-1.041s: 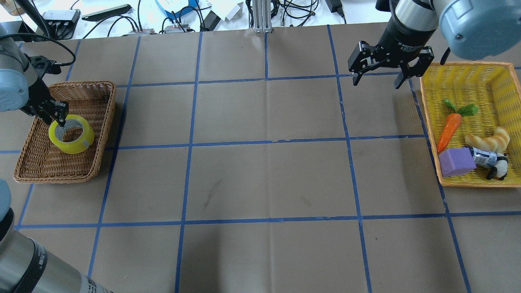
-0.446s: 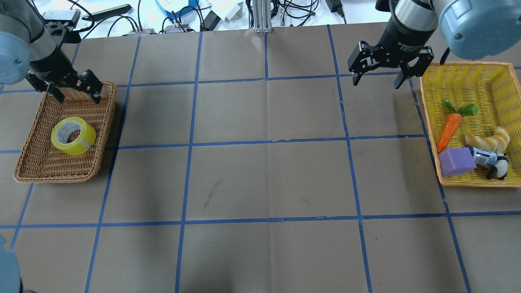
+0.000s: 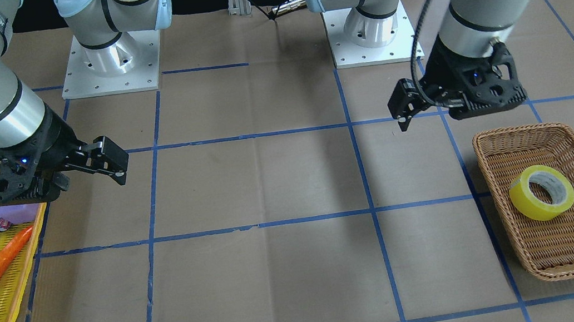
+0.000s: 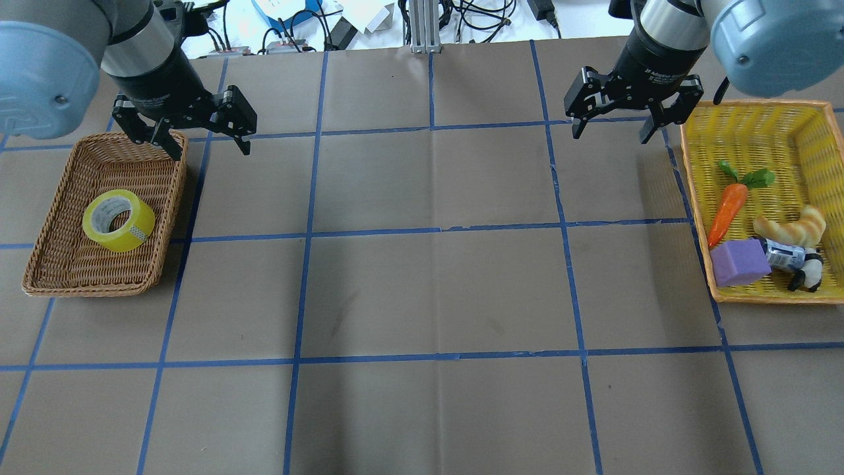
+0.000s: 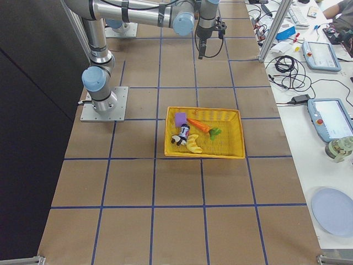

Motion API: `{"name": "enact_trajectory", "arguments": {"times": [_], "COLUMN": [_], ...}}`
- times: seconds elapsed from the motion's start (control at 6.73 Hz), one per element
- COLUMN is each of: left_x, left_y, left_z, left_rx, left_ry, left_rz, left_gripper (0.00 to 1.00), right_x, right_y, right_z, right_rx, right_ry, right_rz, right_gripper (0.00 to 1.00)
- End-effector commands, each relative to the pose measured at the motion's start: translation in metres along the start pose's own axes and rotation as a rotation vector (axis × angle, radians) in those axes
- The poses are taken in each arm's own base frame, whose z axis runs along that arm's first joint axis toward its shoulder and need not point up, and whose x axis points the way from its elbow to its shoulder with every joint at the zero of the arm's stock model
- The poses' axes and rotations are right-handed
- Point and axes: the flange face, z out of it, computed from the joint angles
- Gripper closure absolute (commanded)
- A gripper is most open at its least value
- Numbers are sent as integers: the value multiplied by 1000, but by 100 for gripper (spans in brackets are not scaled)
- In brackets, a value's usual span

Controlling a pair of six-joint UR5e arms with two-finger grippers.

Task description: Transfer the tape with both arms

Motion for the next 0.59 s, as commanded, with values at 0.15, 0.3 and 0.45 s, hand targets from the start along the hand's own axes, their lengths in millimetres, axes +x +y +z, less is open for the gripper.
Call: {"name": "enact_trajectory", "arguments": {"times": [0.15,0.3,0.45], "left_x": [28,24,23], "left_y": [24,24,24], "left_z": [-18,-20,-20], "left_rx": [-6,-3,-1], "left_ry": [52,42,37], "left_rz": [33,30,30], "left_gripper": [0,0,0], "right_x": [7,-2,-10], "right_y": [8,17,24], "right_z": [-21,-30,-36], "right_rx": [44,56,72], "right_ry": [104,150,158], "right_rz": [-5,-27,-44], "right_gripper": [0,0,0]}}
